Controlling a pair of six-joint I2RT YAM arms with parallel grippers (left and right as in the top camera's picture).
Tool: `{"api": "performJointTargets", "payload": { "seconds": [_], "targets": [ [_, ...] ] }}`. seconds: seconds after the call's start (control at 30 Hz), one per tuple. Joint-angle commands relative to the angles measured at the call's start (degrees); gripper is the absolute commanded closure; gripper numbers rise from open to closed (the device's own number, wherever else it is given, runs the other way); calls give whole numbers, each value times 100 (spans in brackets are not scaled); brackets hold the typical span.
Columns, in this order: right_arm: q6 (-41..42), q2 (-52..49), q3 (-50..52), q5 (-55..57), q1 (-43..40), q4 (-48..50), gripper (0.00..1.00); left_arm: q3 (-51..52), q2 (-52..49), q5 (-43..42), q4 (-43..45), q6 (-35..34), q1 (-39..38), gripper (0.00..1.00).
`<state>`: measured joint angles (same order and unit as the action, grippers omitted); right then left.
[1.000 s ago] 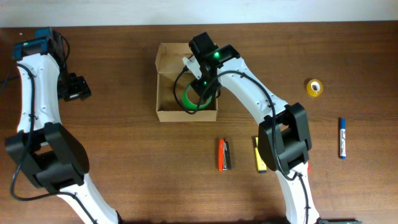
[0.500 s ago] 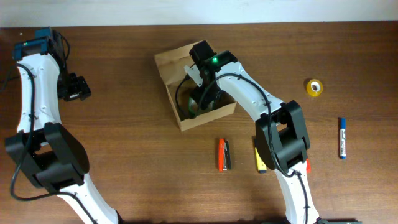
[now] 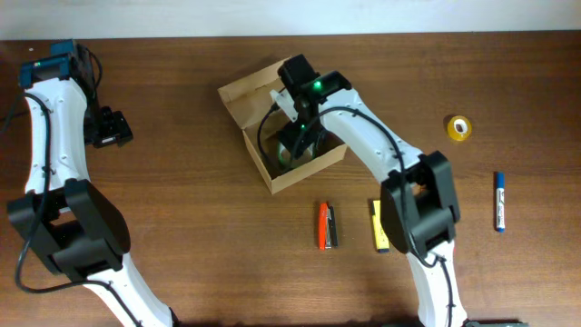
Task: Pack container
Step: 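Open the right gripper to release the tape and lift away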
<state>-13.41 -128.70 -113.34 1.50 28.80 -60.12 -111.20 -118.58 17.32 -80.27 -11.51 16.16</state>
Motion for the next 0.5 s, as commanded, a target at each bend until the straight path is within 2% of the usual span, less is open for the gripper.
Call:
{"api": "performJointTargets", "payload": {
  "seconds": [0.0, 0.13, 0.27, 0.47],
  "targets": [
    [175, 719, -13, 442, 9, 7, 8, 57, 33, -22, 15, 90, 13, 0],
    [293, 1272, -13, 555, -9, -79, 7, 57, 33, -24, 15, 90, 13, 0],
    [776, 1823, -13, 636, -181, -341, 7, 57, 33, -24, 15, 90, 13, 0],
    [1703, 2474, -13, 627, -1200, -1051, 7, 57, 33, -24, 15, 90, 13, 0]
  ]
}}
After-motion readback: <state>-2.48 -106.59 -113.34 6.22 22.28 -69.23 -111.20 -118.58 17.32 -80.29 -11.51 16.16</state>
